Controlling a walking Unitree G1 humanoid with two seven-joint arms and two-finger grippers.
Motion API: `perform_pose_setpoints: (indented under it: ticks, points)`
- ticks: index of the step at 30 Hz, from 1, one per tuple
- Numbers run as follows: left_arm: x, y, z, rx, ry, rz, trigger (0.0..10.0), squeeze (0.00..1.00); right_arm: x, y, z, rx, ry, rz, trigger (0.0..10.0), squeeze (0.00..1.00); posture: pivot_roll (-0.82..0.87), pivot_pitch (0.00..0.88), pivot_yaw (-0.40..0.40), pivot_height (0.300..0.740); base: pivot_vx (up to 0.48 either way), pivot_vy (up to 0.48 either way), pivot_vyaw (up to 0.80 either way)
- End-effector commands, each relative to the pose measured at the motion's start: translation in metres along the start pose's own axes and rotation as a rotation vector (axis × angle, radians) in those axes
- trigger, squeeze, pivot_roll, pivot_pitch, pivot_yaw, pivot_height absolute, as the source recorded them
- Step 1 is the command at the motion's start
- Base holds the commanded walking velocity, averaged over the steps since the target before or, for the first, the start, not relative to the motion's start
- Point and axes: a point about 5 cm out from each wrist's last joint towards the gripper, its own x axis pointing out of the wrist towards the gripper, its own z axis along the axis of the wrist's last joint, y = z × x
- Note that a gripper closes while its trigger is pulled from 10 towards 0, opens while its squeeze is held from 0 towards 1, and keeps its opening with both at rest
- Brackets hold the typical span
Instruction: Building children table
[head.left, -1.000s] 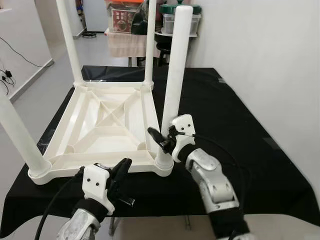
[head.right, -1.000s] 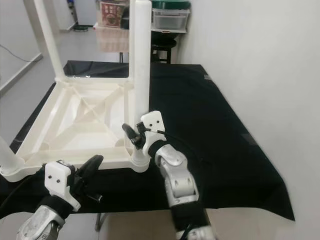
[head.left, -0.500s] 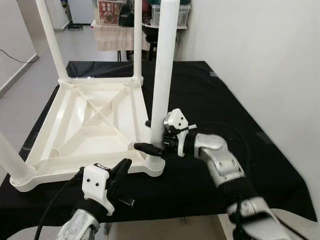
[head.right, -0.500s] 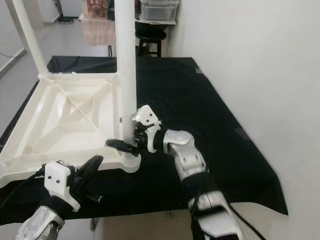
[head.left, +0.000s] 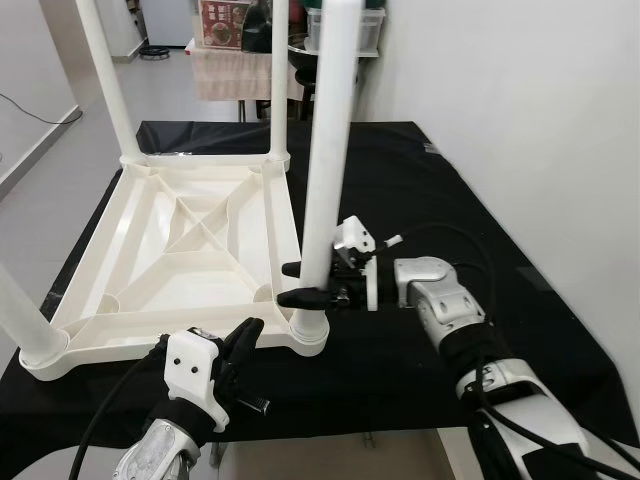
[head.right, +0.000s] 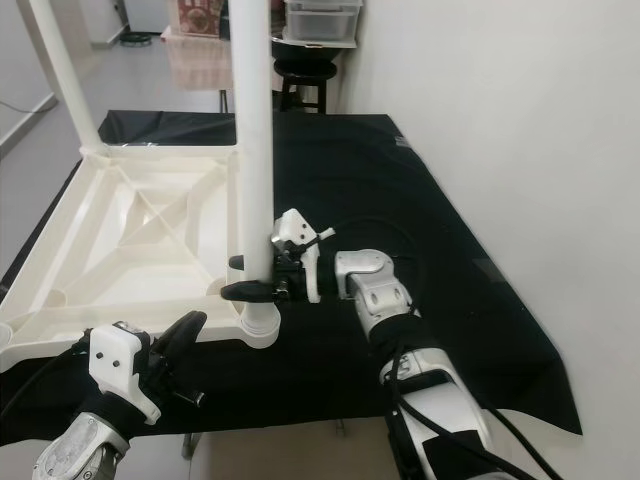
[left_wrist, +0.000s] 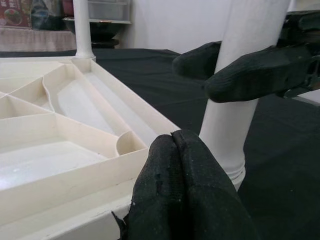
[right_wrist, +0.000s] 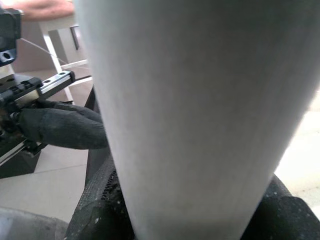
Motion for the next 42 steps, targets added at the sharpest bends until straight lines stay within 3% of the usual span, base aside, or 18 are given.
perform_pose_setpoints:
  ticks: [1,8,9,10,11,12,13,15,18,26,27,28,30,34,35,36,37,42]
  points:
    - [-0.002,-0.001,-0.002,0.001,0.009,-0.005,10.0,0.0,-0.002,0.002,0.0,0.002,-0.023,0.027,0.0,0.0,0.12,0.003,-0.084,0.74,0.0,0.0,0.0]
    - [-0.002,-0.001,-0.002,0.0,0.01,-0.007,10.0,0.0,-0.018,0.007,-0.003,-0.033,-0.013,-0.049,0.0,0.0,0.11,0.005,-0.086,0.74,0.0,0.0,0.0]
    - [-0.002,0.0,-0.001,0.002,0.01,-0.006,10.0,0.0,-0.012,0.009,-0.014,0.033,-0.004,-0.236,0.0,0.0,0.11,0.013,-0.096,0.74,0.0,0.0,0.0]
    - [-0.002,0.0,-0.001,0.002,0.01,-0.006,10.0,0.0,-0.012,0.009,-0.014,0.033,-0.004,-0.236,0.0,0.0,0.11,0.013,-0.096,0.74,0.0,0.0,0.0]
    - [-0.003,0.002,-0.001,0.003,0.009,-0.004,10.0,0.0,-0.004,0.011,-0.032,0.118,0.03,-0.625,0.0,0.0,0.1,0.024,-0.089,0.74,0.0,0.0,0.0]
    - [-0.003,0.002,-0.001,0.003,0.009,-0.004,10.0,0.0,-0.004,0.011,-0.032,0.118,0.03,-0.625,0.0,0.0,0.1,0.024,-0.089,0.74,0.0,0.0,0.0]
    - [-0.003,0.003,0.0,0.003,0.009,-0.003,10.0,0.0,0.008,0.03,-0.049,0.223,0.047,-0.799,0.0,0.0,0.1,0.026,-0.076,0.74,0.0,0.0,0.0]
    - [-0.003,0.003,0.0,0.003,0.009,-0.003,10.0,0.0,0.008,0.03,-0.049,0.223,0.047,-0.799,0.0,0.0,0.1,0.026,-0.076,0.74,0.0,0.0,0.0]
    - [-0.002,0.004,-0.001,0.002,0.011,-0.007,10.0,0.0,0.014,0.037,-0.052,0.198,0.079,-0.917,0.0,0.0,0.09,0.007,-0.063,0.74,0.0,0.0,0.0]
    - [-0.001,0.004,-0.002,-0.002,0.01,-0.011,10.0,0.0,0.013,0.025,-0.051,0.193,0.103,-0.865,0.0,0.0,0.09,0.002,-0.077,0.74,0.0,0.0,0.0]
    - [-0.001,0.004,-0.002,-0.001,0.009,-0.009,10.0,0.0,0.014,0.02,-0.046,0.205,0.075,-0.813,10.0,1.0,0.1,0.0,-0.076,0.74,0.0,0.0,0.0]
    - [-0.001,0.004,-0.002,-0.001,0.009,-0.009,10.0,0.0,0.014,0.02,-0.046,0.205,0.075,-0.813,10.0,1.0,0.1,0.0,-0.076,0.74,0.0,0.0,0.0]
    - [-0.001,0.002,-0.002,-0.001,0.009,-0.008,10.0,0.0,0.024,0.018,-0.028,0.225,0.012,-0.587,10.0,1.0,0.11,0.0,-0.075,0.74,0.0,0.0,0.0]
    - [-0.001,0.001,-0.002,-0.002,0.01,-0.009,10.0,0.0,0.027,0.017,-0.017,0.18,-0.009,-0.453,10.0,1.0,0.11,0.0,-0.079,0.74,0.0,0.0,0.0]
    - [-0.001,0.001,-0.002,-0.002,0.009,-0.009,10.0,0.0,0.026,0.014,-0.013,0.151,-0.012,-0.424,10.0,0.24,0.12,0.0,-0.082,0.74,0.0,0.0,0.0]
    - [-0.001,0.001,-0.002,-0.002,0.009,-0.009,10.0,0.0,0.026,0.014,-0.013,0.151,-0.012,-0.424,10.0,0.24,0.12,0.0,-0.082,0.74,0.0,0.0,0.0]
    - [-0.001,0.001,-0.002,-0.001,0.009,-0.008,10.0,0.0,0.025,0.01,-0.009,0.116,-0.007,-0.38,10.0,0.0,0.12,0.0,-0.082,0.74,0.0,0.0,0.0]
    - [-0.001,0.0,-0.002,0.001,0.008,-0.006,10.0,0.0,0.026,0.0,-0.001,0.089,-0.01,-0.282,10.0,0.0,0.13,0.0,-0.088,0.74,0.0,0.0,0.0]
